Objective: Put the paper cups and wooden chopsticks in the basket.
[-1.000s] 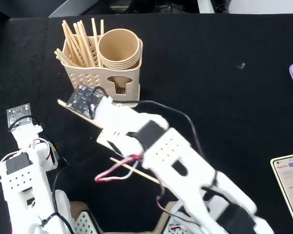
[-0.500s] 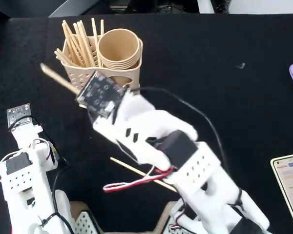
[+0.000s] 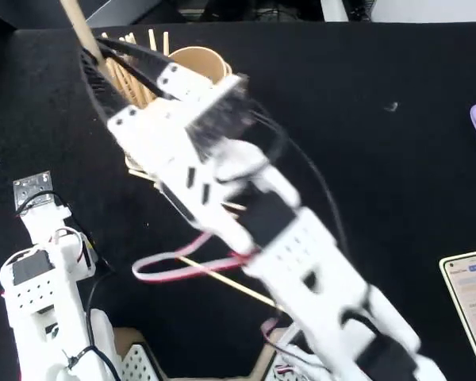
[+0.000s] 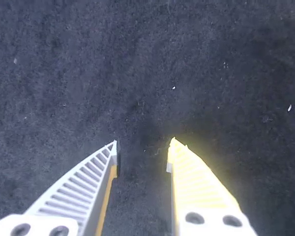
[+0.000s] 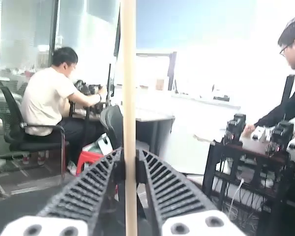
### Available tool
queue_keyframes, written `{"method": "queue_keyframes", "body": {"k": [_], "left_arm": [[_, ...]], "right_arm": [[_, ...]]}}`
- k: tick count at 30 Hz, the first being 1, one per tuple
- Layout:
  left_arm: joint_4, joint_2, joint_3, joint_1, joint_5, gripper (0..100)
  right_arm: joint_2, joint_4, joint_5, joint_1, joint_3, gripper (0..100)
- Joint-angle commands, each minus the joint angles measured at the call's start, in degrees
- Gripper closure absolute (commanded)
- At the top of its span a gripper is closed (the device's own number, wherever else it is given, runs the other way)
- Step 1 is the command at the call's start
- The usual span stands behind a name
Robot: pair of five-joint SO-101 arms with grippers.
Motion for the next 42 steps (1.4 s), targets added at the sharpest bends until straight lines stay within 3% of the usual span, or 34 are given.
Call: {"method": "queue_keyframes", "body": {"k": [1, 7, 16, 19, 25, 33, 37, 42], "left_arm": [[-1.9, -0.4, -0.2, 0.6, 0.3, 83], [-1.9, -0.4, -0.2, 0.7, 0.3, 83], [-1.9, -0.4, -0.2, 0.7, 0.3, 83], [-1.9, -0.4, -0.2, 0.7, 0.3, 83], [-1.9, -0.4, -0.3, 0.7, 0.3, 83], [-1.9, -0.4, -0.2, 0.7, 0.3, 83], [-1.9, -0.4, -0.2, 0.7, 0.3, 83], [-1.9, -0.4, -0.2, 0.7, 0.3, 83]], "right_arm": [[8.5, -3.2, -0.4, 2.8, -7.7, 98.7], [24.0, -2.9, -0.8, 8.4, -18.9, 98.7], [36.8, -2.8, -0.7, 8.9, -21.1, 98.4], [36.9, 2.0, -0.8, 8.9, -22.2, 97.9], [36.9, 19.3, -0.8, 8.9, -32.1, 79.8], [35.4, 41.4, -0.8, 8.5, -51.6, 79.4], [29.5, 60.0, -0.8, 8.5, -62.1, 79.4], [20.5, 90.9, -0.4, 8.9, -68.2, 79.4]]}}
